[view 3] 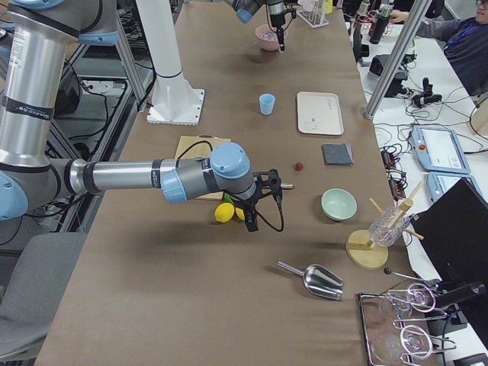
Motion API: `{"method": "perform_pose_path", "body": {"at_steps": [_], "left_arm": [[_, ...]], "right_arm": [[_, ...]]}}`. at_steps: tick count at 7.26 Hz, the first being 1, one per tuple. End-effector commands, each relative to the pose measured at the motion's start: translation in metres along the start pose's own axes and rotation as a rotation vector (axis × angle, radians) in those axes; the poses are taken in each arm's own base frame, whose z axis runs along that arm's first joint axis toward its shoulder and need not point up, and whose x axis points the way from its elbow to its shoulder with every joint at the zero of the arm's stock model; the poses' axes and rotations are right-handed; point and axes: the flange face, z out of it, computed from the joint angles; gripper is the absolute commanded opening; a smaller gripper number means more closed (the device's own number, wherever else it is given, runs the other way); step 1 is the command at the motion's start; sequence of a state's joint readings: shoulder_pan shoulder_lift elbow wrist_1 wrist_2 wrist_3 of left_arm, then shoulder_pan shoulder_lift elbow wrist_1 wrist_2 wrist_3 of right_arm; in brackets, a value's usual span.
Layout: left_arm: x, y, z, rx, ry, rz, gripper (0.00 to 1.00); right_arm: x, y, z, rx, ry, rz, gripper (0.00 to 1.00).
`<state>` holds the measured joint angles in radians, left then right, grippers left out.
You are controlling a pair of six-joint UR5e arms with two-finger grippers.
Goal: Mash ice and strawberries in cup
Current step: 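Lift the left gripper with the ice out of the bowl, then carry the ice cube with the left gripper over the light-blue cup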
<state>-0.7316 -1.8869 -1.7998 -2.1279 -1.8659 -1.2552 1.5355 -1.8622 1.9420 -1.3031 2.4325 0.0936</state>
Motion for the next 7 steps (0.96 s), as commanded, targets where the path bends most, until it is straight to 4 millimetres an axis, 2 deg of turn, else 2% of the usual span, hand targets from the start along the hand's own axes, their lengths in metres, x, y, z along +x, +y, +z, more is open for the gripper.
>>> {"method": "perform_pose_path", "body": {"at_steps": [1,3,4,5,6,7], "left_arm": [[0.086,0.059,0.03,0.08,0.052,-0.099,0.0],[0.155,0.089,0.037,0.133,0.04,-0.176,0.0],[0.181,0.105,0.038,0.158,0.055,-0.216,0.0],[0.203,0.116,0.045,0.176,0.069,-0.23,0.0],[0.217,0.114,0.052,0.18,0.072,-0.256,0.0],[0.222,0.114,0.062,0.18,0.061,-0.275,0.0]], "right_arm": [[0.0,0.0,0.0,0.0,0.001,0.001,1.0],[0.0,0.0,0.0,0.001,0.001,-0.001,1.0],[-0.001,-0.001,-0.001,0.003,0.001,-0.003,1.0],[-0.001,-0.001,-0.001,0.002,0.001,-0.002,1.0],[0.0,-0.001,0.0,0.002,0.001,-0.002,1.0],[-0.001,-0.001,-0.001,0.003,0.001,-0.003,1.0]]}}
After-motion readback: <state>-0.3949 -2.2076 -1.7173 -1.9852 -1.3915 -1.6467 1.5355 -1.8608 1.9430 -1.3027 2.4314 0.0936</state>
